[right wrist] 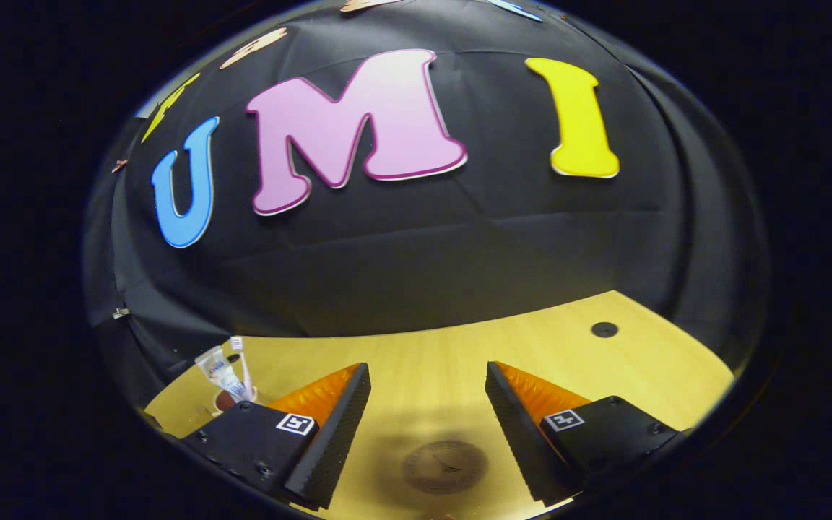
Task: Put the toothbrush and toothpaste on the desktop into the cup, then pick up the cup and place it on the coaster on the desktop.
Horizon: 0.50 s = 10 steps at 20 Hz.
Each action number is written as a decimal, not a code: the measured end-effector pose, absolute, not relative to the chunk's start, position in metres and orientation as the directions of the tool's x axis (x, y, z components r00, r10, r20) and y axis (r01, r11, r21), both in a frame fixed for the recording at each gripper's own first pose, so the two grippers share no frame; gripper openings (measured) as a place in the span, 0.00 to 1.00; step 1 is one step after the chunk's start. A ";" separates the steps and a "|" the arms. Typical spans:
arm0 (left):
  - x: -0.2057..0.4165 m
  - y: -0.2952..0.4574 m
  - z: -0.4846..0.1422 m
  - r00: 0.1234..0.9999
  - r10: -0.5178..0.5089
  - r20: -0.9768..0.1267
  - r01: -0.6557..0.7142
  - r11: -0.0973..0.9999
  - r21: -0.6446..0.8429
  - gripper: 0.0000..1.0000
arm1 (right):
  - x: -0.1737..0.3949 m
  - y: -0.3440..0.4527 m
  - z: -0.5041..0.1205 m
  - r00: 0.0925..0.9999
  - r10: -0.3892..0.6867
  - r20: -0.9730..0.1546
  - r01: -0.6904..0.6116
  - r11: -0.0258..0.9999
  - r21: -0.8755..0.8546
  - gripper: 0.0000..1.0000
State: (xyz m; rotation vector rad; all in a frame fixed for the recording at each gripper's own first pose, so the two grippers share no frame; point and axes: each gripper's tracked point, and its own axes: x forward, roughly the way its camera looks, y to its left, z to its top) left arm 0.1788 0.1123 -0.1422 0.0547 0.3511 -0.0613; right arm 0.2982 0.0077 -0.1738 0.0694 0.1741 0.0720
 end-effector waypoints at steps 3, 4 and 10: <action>0.203 0.107 -0.139 0.914 -0.092 -0.395 0.142 0.985 0.098 0.98 | 0.282 -0.051 -0.173 0.982 0.005 -0.190 0.002 0.999 0.040 0.98; 0.213 0.102 -0.135 0.909 -0.109 -0.403 0.165 0.980 0.107 0.98 | 0.277 -0.072 -0.173 0.980 -0.032 -0.196 0.037 0.999 0.025 0.98; 0.265 0.103 -0.138 0.855 -0.084 -0.512 0.205 0.961 0.185 0.98 | 0.215 -0.173 -0.190 0.947 -0.197 -0.254 0.213 0.976 0.038 0.98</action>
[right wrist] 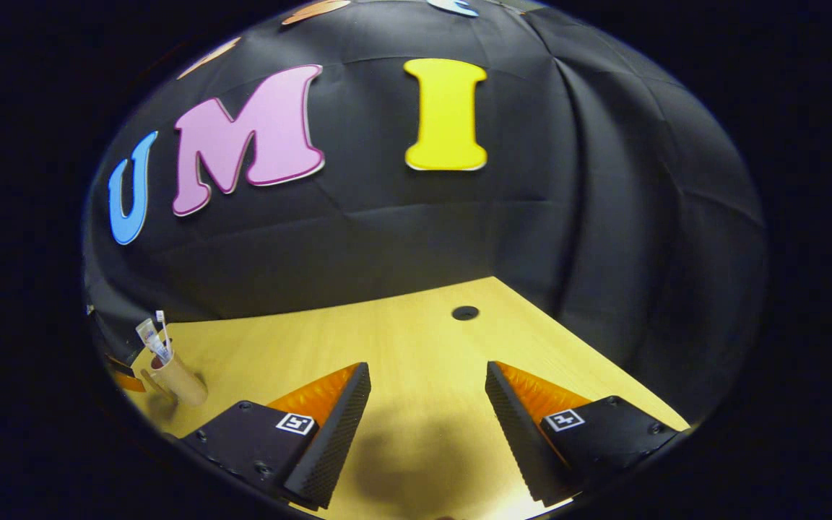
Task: Put the toothbrush and toothpaste on the desktop into the cup, then pick up the cup and place it on the coaster on the desktop.
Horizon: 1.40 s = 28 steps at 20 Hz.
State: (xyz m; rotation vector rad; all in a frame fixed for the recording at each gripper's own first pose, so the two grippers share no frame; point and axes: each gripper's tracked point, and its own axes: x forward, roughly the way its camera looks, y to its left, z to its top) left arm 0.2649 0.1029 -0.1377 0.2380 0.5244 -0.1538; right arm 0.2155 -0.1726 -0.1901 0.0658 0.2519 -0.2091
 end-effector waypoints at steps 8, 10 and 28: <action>0.299 0.097 -0.165 0.736 -0.075 -0.672 0.341 0.900 0.272 0.97 | 0.124 -0.233 -0.224 0.865 -0.284 -0.414 0.350 0.932 0.092 0.98; 0.307 0.092 -0.168 0.716 -0.065 -0.695 0.352 0.893 0.280 0.96 | 0.109 -0.228 -0.233 0.855 -0.263 -0.448 0.332 0.940 0.082 0.98; 0.311 0.068 -0.199 0.594 0.027 -0.804 0.293 0.924 0.247 0.31 | 0.080 -0.240 -0.229 0.839 -0.226 -0.494 0.361 0.912 0.196 0.98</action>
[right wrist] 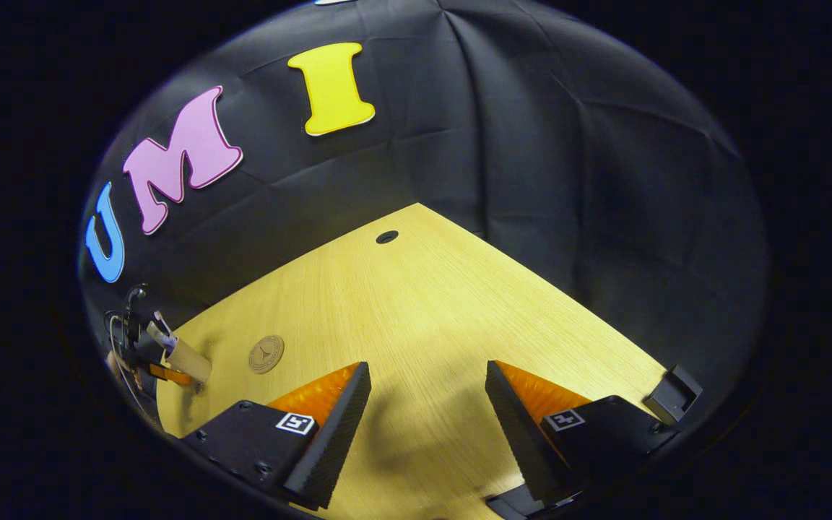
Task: Put the toothbrush and toothpaste on the desktop into the cup, then pick up the cup and place it on the coaster on the desktop.
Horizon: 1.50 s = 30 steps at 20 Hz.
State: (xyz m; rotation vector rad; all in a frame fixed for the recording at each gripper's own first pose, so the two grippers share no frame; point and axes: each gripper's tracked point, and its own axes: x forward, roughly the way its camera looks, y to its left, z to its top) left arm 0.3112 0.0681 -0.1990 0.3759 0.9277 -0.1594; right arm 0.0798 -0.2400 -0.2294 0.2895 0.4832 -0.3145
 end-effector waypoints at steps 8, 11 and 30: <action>0.300 0.060 -0.202 0.635 0.059 -0.771 0.159 0.966 0.205 0.22 | 0.078 -0.220 -0.223 0.853 -0.159 -0.497 0.285 0.939 0.190 0.98; 0.298 0.060 -0.199 0.645 0.063 -0.761 0.148 0.967 0.205 0.26 | 0.077 -0.213 -0.224 0.856 -0.133 -0.500 0.259 0.947 0.190 0.98; 0.314 -0.103 -0.161 0.671 -0.144 -0.727 0.454 0.855 0.250 0.30 | 0.066 -0.201 -0.234 0.853 -0.093 -0.513 0.230 0.950 0.210 0.98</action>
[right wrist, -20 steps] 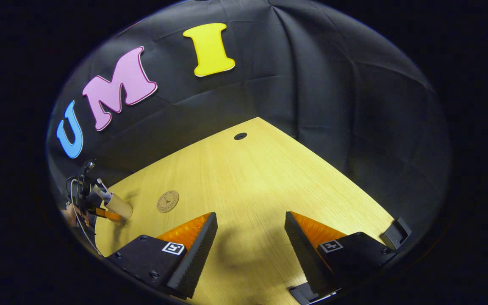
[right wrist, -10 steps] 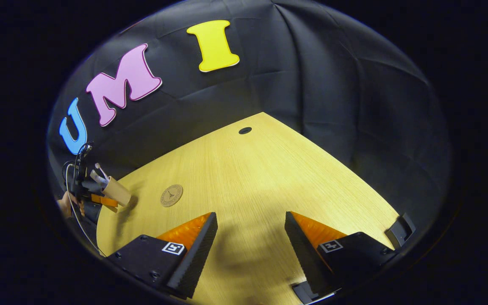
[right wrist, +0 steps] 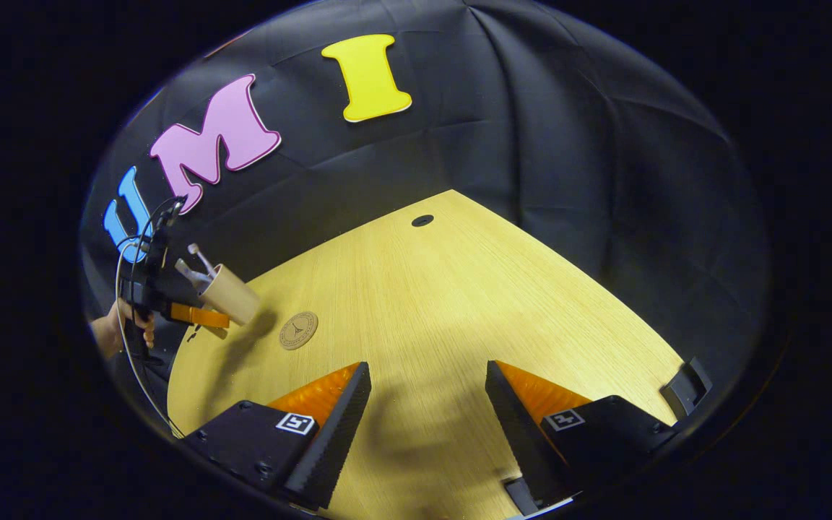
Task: Put the toothbrush and toothpaste on the desktop into the cup, then pick up the cup and place it on the coaster on the desktop.
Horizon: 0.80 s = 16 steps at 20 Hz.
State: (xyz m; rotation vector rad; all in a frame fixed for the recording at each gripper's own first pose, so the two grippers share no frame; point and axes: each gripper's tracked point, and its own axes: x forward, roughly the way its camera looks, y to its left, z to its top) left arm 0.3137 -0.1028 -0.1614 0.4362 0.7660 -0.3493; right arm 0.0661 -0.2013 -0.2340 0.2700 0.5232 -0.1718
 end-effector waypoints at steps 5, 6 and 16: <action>0.306 -0.147 -0.188 0.619 -0.182 -0.764 0.521 0.823 0.226 0.22 | 0.060 -0.192 -0.239 0.848 -0.069 -0.526 0.208 0.955 0.210 0.98; 0.305 -0.151 -0.192 0.615 -0.183 -0.767 0.528 0.818 0.229 0.26 | 0.059 -0.191 -0.240 0.848 -0.065 -0.526 0.202 0.957 0.207 0.98; 0.308 -0.175 -0.223 0.598 -0.117 -0.793 0.555 0.774 0.304 0.26 | 0.054 -0.187 -0.248 0.838 -0.037 -0.544 0.188 0.956 0.225 0.98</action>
